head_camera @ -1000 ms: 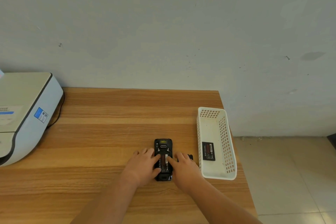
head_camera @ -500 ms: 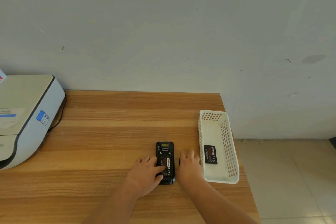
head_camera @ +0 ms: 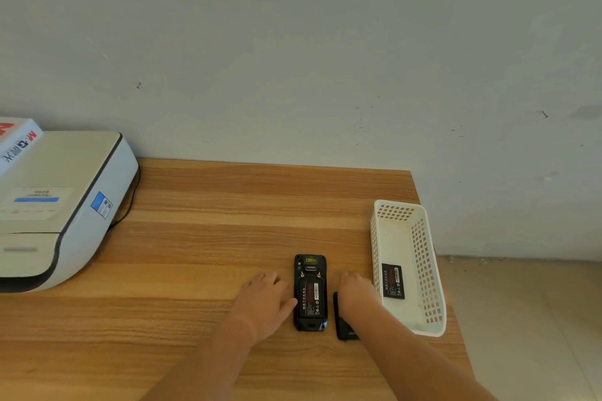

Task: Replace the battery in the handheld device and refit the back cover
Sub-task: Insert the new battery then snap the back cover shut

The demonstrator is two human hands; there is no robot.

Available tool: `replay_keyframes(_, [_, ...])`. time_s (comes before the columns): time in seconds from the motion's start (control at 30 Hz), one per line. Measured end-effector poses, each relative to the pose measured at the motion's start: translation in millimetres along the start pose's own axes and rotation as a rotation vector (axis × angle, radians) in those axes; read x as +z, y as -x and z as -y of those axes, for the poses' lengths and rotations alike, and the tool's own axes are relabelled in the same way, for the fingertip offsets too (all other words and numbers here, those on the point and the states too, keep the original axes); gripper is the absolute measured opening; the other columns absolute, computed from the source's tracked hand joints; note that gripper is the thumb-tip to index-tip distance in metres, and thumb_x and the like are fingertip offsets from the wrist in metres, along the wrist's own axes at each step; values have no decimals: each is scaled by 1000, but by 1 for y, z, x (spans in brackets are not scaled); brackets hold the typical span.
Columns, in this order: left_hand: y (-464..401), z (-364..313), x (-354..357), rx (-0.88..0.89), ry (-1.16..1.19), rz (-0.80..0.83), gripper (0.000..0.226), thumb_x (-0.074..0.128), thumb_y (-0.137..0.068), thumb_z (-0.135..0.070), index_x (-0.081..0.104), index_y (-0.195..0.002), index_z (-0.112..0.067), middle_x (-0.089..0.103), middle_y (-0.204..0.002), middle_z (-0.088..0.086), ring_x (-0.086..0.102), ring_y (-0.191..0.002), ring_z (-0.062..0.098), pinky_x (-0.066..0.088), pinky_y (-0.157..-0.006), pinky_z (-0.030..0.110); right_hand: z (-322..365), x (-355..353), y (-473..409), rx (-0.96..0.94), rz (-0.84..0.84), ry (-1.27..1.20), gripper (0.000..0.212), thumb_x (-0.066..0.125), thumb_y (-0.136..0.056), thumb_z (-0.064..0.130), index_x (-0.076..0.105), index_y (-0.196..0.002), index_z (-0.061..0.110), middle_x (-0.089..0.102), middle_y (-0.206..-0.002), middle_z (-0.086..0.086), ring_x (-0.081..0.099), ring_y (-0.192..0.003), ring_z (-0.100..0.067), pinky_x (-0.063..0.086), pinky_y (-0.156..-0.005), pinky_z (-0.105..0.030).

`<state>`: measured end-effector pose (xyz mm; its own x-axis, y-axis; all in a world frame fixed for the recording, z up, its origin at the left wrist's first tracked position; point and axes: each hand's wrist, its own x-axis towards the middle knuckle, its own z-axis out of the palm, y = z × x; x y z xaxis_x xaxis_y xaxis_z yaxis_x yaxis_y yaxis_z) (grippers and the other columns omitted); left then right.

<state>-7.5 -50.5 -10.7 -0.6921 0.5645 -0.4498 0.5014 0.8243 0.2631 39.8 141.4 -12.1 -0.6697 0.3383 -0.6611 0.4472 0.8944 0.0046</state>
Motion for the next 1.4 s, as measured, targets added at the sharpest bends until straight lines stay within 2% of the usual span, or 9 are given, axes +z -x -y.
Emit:
replay_keyframes(0.07, [0,3,-3,-10,22,11,50,38,-99,-52,43,-141,-27,45,-139,-5,40,-130,15,36,-110,38,1,-13,0,-54,115,50,32,66,-86,7,56,-116,10,58,-100,-4,57,-92,-21,49,-76,-32])
replay_keyframes(0.17, [0,7,-7,-23,60,29,50,37,-99,-52,43,-141,-27,45,-141,-4,41,-131,15,37,-110,37,1,-34,3,-128,267,108,40,71,-85,16,57,-122,9,63,-115,-10,60,-107,-26,50,-91,-36])
replay_keyframes(0.23, [-1,8,-9,-53,138,55,51,37,-99,-53,44,-141,-26,46,-141,-2,43,-130,16,39,-109,36,-3,-49,4,-154,290,-8,34,70,-86,14,60,-119,11,66,-117,-8,63,-105,-23,51,-94,-35])
replay_keyframes(0.37, [-3,7,-16,-115,284,61,49,40,-98,-53,51,-136,-23,55,-131,-2,52,-117,13,46,-101,32,-13,-74,1,-235,255,-464,21,72,-82,5,66,-90,23,66,-105,-2,65,-79,-13,54,-75,-23])
replay_keyframes(0.6, [-13,-10,-27,-161,672,29,16,56,-95,-43,62,-106,-32,60,-100,-16,55,-94,-1,43,-80,21,-1,-72,-7,-280,144,-732,17,72,-84,11,68,-98,20,66,-90,4,62,-71,-9,52,-68,-22])
replay_keyframes(0.87, [-31,-23,-13,-232,768,-50,7,65,-92,-27,65,-92,-20,64,-86,-5,59,-78,7,42,-65,21,2,-48,-15,-240,89,-841,20,74,-82,13,67,-97,24,65,-93,5,61,-76,-8,50,-66,-21])
replay_keyframes(1.1, [-37,-27,-4,-299,885,-16,4,66,-92,-18,65,-89,-16,66,-88,5,69,-87,24,57,-86,46,-6,-17,-14,-169,15,-836,53,80,-77,16,58,-124,25,57,-107,6,56,-97,-12,44,-79,-23])
replay_keyframes(1.3, [-39,-25,-1,-353,912,-28,13,67,-92,-15,64,-104,-13,65,-97,6,67,-90,19,59,-83,36,-5,-12,-11,-176,-20,-839,51,77,-79,15,55,-124,26,54,-99,10,55,-94,-10,43,-75,-20])
replay_keyframes(1.4, [-38,-26,0,-351,829,-30,13,68,-91,-20,63,-103,-16,66,-92,3,66,-78,13,54,-65,24,-4,-8,-10,-201,-42,-796,48,77,-80,16,55,-123,25,56,-104,7,56,-95,-10,42,-69,-17])
